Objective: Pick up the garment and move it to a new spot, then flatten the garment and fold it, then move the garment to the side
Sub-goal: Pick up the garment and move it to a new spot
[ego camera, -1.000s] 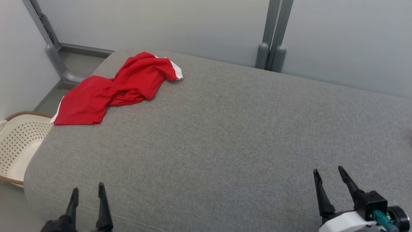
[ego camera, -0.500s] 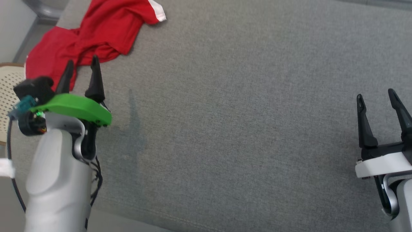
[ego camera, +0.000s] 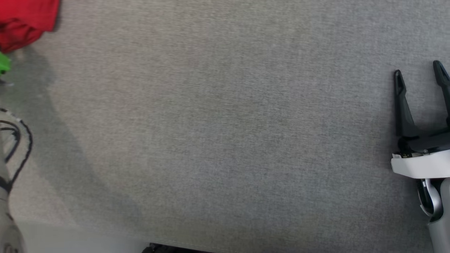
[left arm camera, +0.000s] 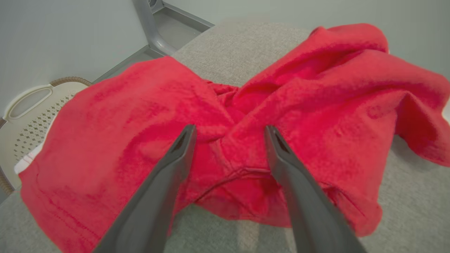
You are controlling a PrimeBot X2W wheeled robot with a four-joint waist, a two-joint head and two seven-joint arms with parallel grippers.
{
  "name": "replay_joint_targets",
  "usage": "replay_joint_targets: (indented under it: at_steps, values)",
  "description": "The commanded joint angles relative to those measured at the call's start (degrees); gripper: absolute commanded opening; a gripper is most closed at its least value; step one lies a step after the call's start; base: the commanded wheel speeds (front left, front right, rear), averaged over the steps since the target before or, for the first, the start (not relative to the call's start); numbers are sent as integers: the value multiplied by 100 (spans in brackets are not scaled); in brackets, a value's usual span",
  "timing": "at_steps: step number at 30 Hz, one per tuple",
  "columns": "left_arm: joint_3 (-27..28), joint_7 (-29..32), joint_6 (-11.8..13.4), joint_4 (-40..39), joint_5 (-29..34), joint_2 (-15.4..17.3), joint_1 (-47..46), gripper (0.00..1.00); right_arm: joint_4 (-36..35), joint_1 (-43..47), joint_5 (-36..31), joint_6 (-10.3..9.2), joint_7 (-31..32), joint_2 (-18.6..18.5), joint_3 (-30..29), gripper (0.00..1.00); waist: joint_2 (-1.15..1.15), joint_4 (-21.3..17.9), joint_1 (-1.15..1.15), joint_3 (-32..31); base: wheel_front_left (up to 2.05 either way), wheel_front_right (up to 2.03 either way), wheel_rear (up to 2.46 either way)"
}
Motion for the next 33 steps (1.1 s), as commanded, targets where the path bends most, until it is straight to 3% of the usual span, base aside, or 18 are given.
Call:
replay_joint_targets:
  at_steps: [1,6,7,8,12,19,25,28,33]
  values:
    - [69,74,-24,187,-126,105,-157,100,427,192,30,-17,106,-69,-57,100,0,-367,0,349,0,0,0]
    - [31,542,-171,830,-264,170,-191,97,433,293,82,-19,114,-106,-134,100,0,-393,0,324,0,0,0]
    - [8,646,-200,920,-297,147,-144,43,456,315,86,-20,115,-101,-152,100,0,-383,0,293,0,0,0]
    - [-20,787,-235,994,-350,137,-114,0,486,333,99,-20,127,-79,-166,100,0,-373,0,247,0,0,0]
    - [-106,1068,-302,792,-587,219,-187,0,550,325,143,-15,127,60,-116,100,0,-320,0,-1,0,0,0]
    - [-838,1556,-290,-927,-1347,563,263,0,734,304,200,-6,98,442,106,100,0,-281,0,-767,0,0,0]
    - [-1386,1836,-286,-2734,-2111,683,1137,0,863,392,201,-8,63,805,171,100,0,-504,0,-1699,0,0,0]
    - [-1638,2222,-285,-4112,-2546,590,2021,0,919,621,197,-11,58,962,174,100,0,-728,0,-2296,0,0,0]
    - [-2049,2797,105,-5972,-2933,315,3360,0,861,939,193,-11,57,1048,83,100,0,-1051,0,-2774,0,0,0]
